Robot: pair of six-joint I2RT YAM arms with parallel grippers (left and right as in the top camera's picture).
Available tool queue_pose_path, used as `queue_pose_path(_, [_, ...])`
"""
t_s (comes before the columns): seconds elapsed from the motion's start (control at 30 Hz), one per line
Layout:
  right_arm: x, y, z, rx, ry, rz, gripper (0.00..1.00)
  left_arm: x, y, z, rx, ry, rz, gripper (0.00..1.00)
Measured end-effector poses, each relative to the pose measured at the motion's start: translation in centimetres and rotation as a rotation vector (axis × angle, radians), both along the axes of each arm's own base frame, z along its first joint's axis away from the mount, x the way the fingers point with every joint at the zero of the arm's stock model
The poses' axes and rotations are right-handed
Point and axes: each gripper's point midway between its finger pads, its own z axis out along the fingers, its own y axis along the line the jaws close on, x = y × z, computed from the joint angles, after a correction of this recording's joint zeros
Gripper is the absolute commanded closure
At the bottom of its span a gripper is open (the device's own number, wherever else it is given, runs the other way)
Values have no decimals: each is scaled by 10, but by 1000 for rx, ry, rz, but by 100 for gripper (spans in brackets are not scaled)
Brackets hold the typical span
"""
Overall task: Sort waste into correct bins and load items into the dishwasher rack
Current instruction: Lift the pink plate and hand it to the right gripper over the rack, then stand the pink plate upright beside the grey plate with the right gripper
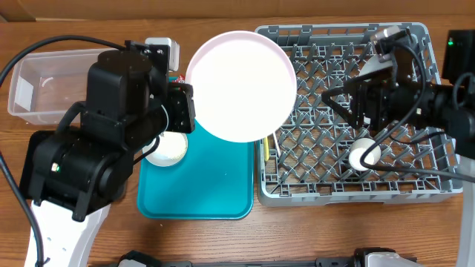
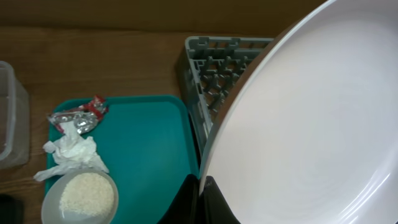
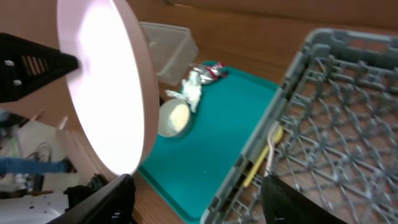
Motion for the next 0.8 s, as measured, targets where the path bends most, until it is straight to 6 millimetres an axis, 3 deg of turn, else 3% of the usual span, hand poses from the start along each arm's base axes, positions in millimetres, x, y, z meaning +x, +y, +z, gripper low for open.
queue_pose_path(0.2, [-3,36,0,39,-27,171,36,-7,-20,4,-54,4,-114,96])
queue_pose_path(0.23, [-5,43,-1,38,-32,206,44,-7,-22,4,-61,4,-124,96])
queue_pose_path(0.27, [-8,53,-3,41,-34,248,62,-8,-24,6,-68,1,-137,96])
queue_pose_path(0.33, [-10,60,-4,37,-46,286,78,-9,-25,6,-73,3,-146,96])
queue_pose_path(0.4, [-11,67,-8,27,-41,310,86,-10,-26,6,-75,5,-151,96])
queue_pose_path(0.5, [1,63,-16,-9,-24,260,96,-10,-26,5,-65,2,-158,76])
queue_pose_path(0.7, [25,39,-32,-119,26,61,96,-12,-22,7,-53,-9,-146,30])
queue_pose_path(0.8, [40,12,-43,-194,73,-108,96,-16,-9,6,-14,-15,-100,18])
